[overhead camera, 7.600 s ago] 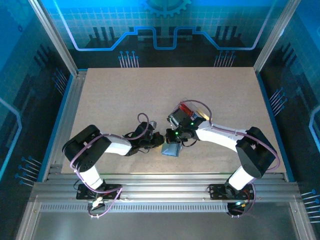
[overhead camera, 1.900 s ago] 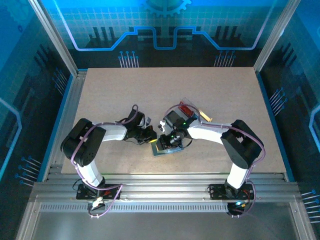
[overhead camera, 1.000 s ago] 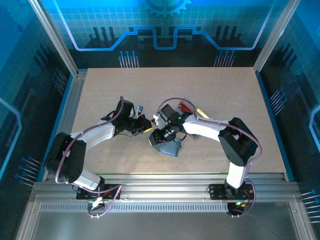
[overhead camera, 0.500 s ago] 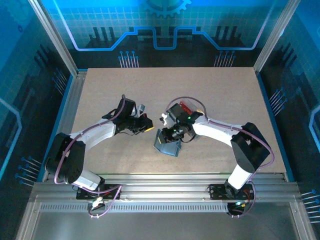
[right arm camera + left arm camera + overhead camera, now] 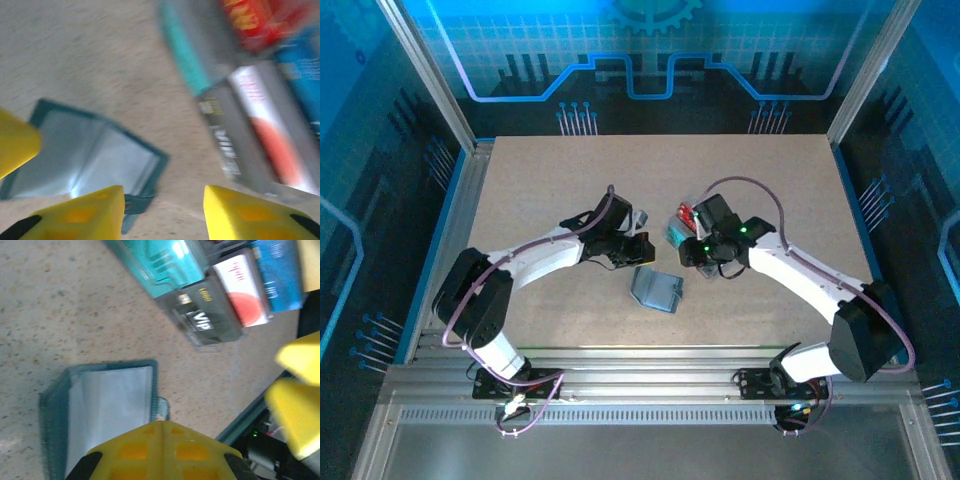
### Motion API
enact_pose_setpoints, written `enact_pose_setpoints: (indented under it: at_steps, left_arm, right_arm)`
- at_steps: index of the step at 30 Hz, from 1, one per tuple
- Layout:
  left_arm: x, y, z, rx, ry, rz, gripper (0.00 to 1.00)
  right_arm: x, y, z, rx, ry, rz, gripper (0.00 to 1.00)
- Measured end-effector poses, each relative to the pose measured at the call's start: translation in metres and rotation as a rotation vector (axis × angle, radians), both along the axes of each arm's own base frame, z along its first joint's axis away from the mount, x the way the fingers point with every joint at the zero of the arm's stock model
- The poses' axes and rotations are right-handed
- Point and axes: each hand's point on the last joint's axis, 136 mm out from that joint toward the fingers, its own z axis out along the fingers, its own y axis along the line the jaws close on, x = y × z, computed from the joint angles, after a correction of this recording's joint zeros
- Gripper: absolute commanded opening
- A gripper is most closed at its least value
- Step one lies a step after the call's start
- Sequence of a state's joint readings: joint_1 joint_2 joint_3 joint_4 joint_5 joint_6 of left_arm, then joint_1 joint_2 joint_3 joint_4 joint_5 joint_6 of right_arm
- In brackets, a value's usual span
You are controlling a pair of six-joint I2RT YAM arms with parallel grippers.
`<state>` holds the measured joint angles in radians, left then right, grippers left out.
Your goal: Put the credit cards into the card holder
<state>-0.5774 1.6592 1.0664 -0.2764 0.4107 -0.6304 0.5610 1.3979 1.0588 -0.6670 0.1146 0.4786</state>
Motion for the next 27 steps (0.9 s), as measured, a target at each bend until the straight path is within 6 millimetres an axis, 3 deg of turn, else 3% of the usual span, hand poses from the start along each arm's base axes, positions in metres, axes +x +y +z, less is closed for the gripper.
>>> enact_pose_setpoints:
  at_steps: [4, 10, 18, 27]
  left_arm:
    - [-0.002, 0.007, -0.012, 0.046, 0.014, 0.006, 0.00]
    - [-0.012, 0.018, -0.033, 0.100, 0.031, 0.002, 0.00]
    - [-0.034, 0.037, -0.067, 0.171, 0.103, 0.009, 0.00]
    - [-0.035, 0.040, -0.075, 0.180, 0.099, 0.015, 0.00]
  right_arm:
    - [0.014, -0.043, 0.011, -0.181, -0.064, -0.115, 0.64]
    - [0.033, -0.083, 0.024, -0.384, -0.118, -0.218, 0.71]
    - [0.060, -0.100, 0.004, -0.558, -0.070, -0.224, 0.70]
    - [0.072, -0.096, 0.002, -0.566, -0.059, -0.184, 0.68]
